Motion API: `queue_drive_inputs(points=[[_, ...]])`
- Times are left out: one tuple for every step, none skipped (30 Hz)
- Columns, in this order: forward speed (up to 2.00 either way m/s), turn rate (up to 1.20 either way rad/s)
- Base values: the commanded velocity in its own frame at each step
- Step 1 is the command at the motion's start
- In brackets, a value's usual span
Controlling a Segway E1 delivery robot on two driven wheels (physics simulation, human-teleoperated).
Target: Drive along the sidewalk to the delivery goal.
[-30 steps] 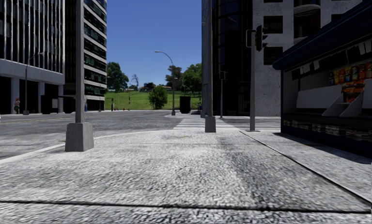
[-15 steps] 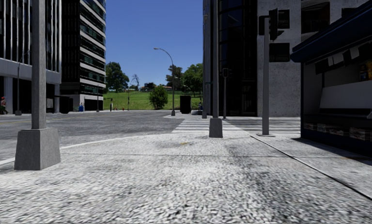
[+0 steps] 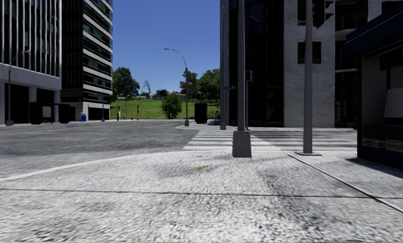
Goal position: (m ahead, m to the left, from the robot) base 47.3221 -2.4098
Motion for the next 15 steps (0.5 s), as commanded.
queue_drive_inputs(points=[[2.00,0.00],[2.00,0.00],[2.00,0.00],[2.00,0.00],[2.00,0.00],[2.00,0.00],[2.00,0.00],[2.00,0.00],[2.00,0.00],[2.00,0.00],[2.00,0.00],[2.00,0.00],[2.00,0.00],[2.00,0.00],[2.00,0.00]])
